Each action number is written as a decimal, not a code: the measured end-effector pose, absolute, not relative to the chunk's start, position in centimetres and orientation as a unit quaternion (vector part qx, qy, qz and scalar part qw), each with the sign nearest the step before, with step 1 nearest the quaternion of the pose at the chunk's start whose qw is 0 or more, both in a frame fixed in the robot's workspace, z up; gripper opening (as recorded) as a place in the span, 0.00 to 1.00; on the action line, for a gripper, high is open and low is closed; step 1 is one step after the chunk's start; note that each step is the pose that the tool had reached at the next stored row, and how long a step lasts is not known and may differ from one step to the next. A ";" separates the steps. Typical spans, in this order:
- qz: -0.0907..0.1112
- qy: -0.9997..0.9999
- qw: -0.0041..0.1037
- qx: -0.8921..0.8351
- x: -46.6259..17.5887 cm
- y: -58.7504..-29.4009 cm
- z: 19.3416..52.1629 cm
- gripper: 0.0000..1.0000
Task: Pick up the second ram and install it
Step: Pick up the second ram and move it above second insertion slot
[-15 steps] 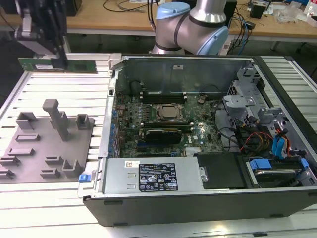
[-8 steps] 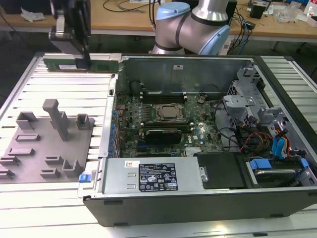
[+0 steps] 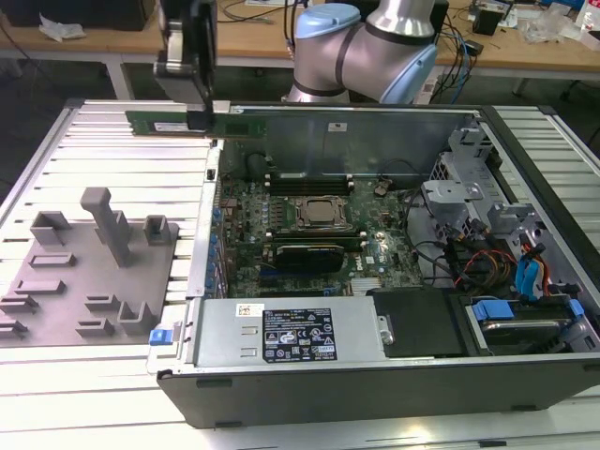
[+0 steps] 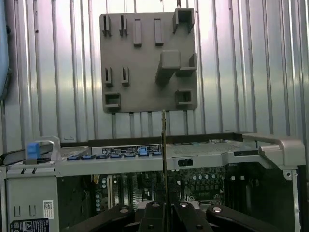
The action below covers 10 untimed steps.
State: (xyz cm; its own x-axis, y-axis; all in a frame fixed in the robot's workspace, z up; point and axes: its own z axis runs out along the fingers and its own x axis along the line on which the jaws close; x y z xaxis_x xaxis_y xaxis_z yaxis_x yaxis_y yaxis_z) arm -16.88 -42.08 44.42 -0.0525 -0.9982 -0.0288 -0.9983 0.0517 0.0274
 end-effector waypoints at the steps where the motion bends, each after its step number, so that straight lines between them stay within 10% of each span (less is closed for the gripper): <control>1: 0.020 0.725 0.001 -0.688 -16.4 -42.1 44.4 0.13; 10: 0.021 0.725 0.000 -0.688 -12.4 -42.0 44.4 0.13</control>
